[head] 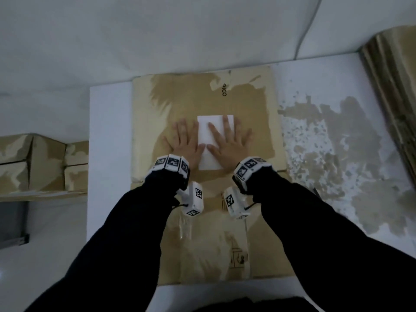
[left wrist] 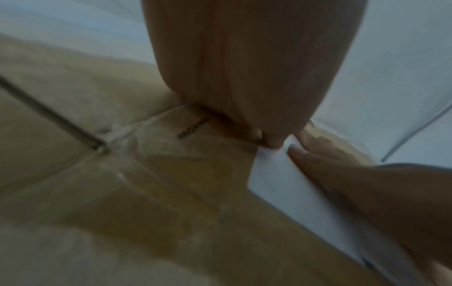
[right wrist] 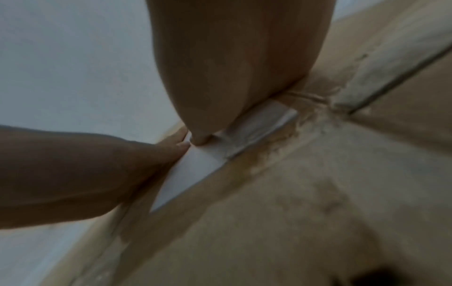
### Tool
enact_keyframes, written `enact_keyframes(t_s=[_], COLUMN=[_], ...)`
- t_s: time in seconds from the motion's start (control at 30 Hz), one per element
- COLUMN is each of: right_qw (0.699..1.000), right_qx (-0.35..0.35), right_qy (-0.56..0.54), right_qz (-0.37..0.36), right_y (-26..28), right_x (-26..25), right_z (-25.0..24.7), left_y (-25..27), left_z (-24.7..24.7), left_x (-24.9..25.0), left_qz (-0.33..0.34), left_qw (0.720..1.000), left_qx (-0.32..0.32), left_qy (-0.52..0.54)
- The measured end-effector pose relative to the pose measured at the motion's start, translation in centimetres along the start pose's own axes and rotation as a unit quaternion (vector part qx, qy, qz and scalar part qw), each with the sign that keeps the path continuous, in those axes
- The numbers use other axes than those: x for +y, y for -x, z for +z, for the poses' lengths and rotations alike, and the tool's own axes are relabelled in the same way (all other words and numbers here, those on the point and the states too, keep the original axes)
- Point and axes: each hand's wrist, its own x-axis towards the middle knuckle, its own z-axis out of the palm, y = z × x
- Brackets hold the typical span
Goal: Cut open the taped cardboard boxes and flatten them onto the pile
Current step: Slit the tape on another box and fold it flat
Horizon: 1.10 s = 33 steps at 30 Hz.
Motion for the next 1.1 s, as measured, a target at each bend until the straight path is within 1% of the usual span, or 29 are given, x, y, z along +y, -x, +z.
enact_keyframes(t_s=[0.13, 0.17, 0.2, 0.27, 0.3, 0.37, 0.4, 0.47, 0.5, 0.53, 0.57, 0.6, 0.63, 0.67, 0.7, 0.77, 0.83, 0.9, 0.97, 1.03, 1.1], right_qw=[1.000, 1.000, 0.999, 0.995, 0.990, 0.977, 0.965, 0.930, 0.911, 0.894, 0.882, 0.873, 0.873, 0.881, 0.893, 0.905, 0.905, 0.900, 0.893, 0.884, 0.866], right_qx=[-0.004, 0.003, 0.020, 0.061, 0.081, 0.116, 0.137, 0.187, 0.205, 0.208, 0.197, 0.177, 0.155, 0.140, 0.139, 0.168, 0.193, 0.223, 0.259, 0.287, 0.312], right_qy=[-0.016, -0.026, -0.039, -0.071, -0.088, -0.127, -0.155, -0.233, -0.269, -0.297, -0.318, -0.335, -0.339, -0.330, -0.312, -0.290, -0.299, -0.310, -0.311, -0.322, -0.345], right_qz=[-0.010, -0.010, -0.001, 0.043, 0.070, 0.129, 0.161, 0.215, 0.237, 0.262, 0.287, 0.307, 0.314, 0.308, 0.293, 0.262, 0.232, 0.210, 0.195, 0.183, 0.186], right_y=[0.0, 0.3, 0.8, 2.9, 4.4, 7.9, 9.5, 12.0, 12.8, 13.3, 13.6, 13.8, 14.0, 14.2, 14.3, 14.9, 15.6, 16.8, 18.4, 19.9, 21.4], right_x=[0.1, 0.5, 1.2, 3.4, 4.6, 6.5, 7.0, 7.4, 7.3, 7.4, 7.5, 7.4, 7.4, 7.3, 7.1, 6.7, 6.6, 7.0, 8.1, 10.0, 12.5], right_z=[-0.5, -0.7, -1.0, -1.0, -0.9, -0.4, 0.0, 0.9, 1.0, 1.1, 1.0, 0.8, 0.7, 0.7, 0.7, 0.4, -0.5, -2.1, -4.3, -6.5, -8.9], left_y=[0.4, 0.8, 1.5, 3.7, 5.1, 7.6, 8.6, 10.1, 10.5, 10.8, 11.1, 11.3, 11.6, 12.1, 12.7, 13.7, 14.9, 15.9, 16.4, 16.6, 16.5], left_z=[-0.5, -0.6, -0.6, -0.4, -0.2, 0.4, 0.7, 1.1, 1.1, 1.1, 1.0, 0.9, 0.9, 0.8, 0.7, 0.4, -0.2, -0.7, -1.3, -2.2, -3.1], left_x=[-0.6, -1.1, -1.8, -3.5, -4.4, -5.5, -5.7, -5.9, -6.2, -6.6, -7.3, -8.1, -9.0, -9.6, -10.0, -9.9, -8.8, -7.8, -6.4, -3.9, -0.6], left_qz=[0.027, 0.019, -0.008, -0.104, -0.155, -0.236, -0.271, -0.330, -0.350, -0.360, -0.356, -0.339, -0.310, -0.280, -0.255, -0.222, -0.208, -0.195, -0.173, -0.152, -0.126], left_qw=[0.999, 0.999, 0.999, 0.992, 0.983, 0.956, 0.939, 0.904, 0.888, 0.876, 0.869, 0.868, 0.871, 0.876, 0.881, 0.884, 0.882, 0.878, 0.869, 0.858, 0.848], left_qx=[-0.004, 0.002, 0.012, 0.038, 0.047, 0.077, 0.105, 0.166, 0.186, 0.194, 0.190, 0.177, 0.166, 0.163, 0.173, 0.217, 0.256, 0.280, 0.297, 0.310, 0.315], left_qy=[0.030, 0.030, 0.030, 0.061, 0.091, 0.159, 0.184, 0.217, 0.234, 0.257, 0.287, 0.318, 0.343, 0.357, 0.359, 0.349, 0.337, 0.335, 0.356, 0.381, 0.407])
